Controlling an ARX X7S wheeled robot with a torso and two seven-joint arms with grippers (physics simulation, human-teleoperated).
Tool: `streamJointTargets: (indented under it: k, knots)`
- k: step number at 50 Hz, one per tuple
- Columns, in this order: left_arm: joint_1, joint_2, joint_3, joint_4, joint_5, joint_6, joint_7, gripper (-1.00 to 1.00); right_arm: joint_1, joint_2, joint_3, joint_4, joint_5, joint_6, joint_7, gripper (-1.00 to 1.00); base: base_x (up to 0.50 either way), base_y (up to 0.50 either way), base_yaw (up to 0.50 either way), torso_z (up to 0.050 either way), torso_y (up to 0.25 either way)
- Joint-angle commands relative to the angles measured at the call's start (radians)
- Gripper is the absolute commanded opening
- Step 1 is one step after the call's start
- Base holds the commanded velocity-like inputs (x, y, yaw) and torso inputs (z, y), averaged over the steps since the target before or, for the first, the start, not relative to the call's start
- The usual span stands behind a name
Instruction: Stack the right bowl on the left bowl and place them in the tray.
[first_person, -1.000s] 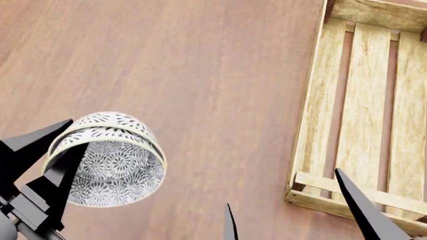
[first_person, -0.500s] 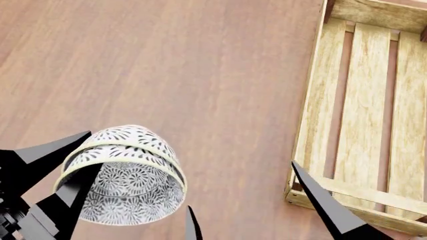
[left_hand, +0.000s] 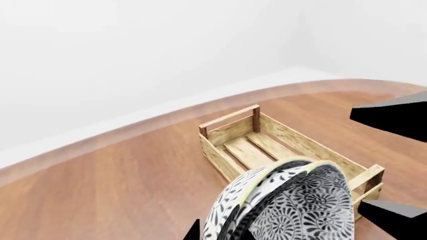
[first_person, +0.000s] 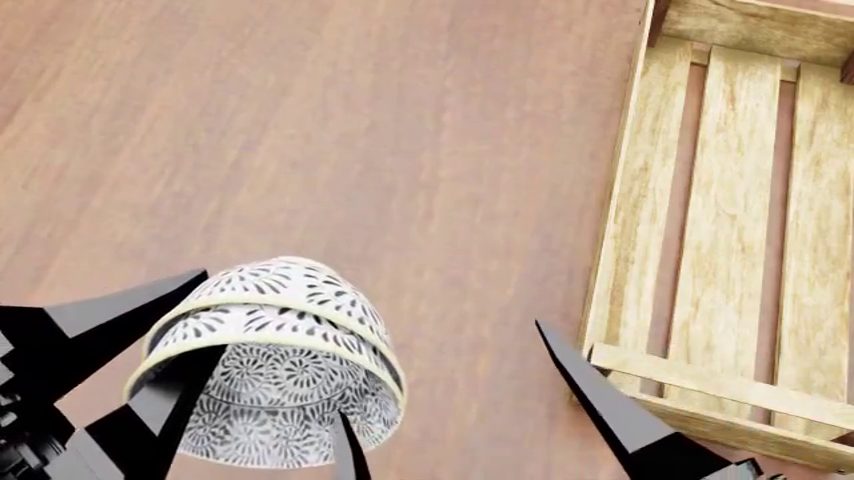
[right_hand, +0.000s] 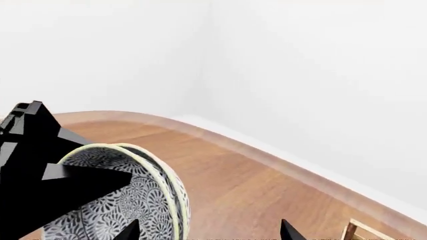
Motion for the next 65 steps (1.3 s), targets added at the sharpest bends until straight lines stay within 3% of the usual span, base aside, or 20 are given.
streamJointTargets:
  k: [1,29,30,59,60,65]
  knots:
    - [-0.025,0.030,-0.053,0.026,-0.025,0.029,0.005,-1.00,-0.020,-0.059,0.025,0.059,-0.009,-0.037,-0.034,1.00,0.00,0.00,0.00,0.000,0.000]
    - [-0.102,0.029,-0.033,0.060,-0.112,0.037,-0.050,-1.00,-0.100,-0.127,0.040,0.167,-0.019,-0.118,-0.043,1.00,0.00,0.00,0.00,0.000,0.001]
    - [-0.104,0.029,-0.032,0.060,-0.113,0.037,-0.051,-1.00,-0.101,-0.127,0.041,0.167,-0.020,-0.119,-0.044,-1.00,0.00,0.00,0.00,0.000,0.000]
    - [-0.042,0.040,0.013,0.052,-0.017,0.066,-0.052,-1.00,-0.125,-0.134,0.075,0.132,-0.023,-0.130,0.007,-1.00,0.00,0.00,0.00,0.000,0.001]
    - [-0.039,0.043,0.017,0.055,-0.013,0.067,-0.055,1.00,-0.125,-0.136,0.079,0.125,-0.021,-0.127,0.015,-1.00,0.00,0.00,0.00,0.000,0.000]
    - [-0.030,0.062,0.046,0.065,0.013,0.064,-0.067,1.00,-0.119,-0.142,0.103,0.084,-0.007,-0.115,0.062,-1.00,0.00,0.00,0.00,0.000,0.000]
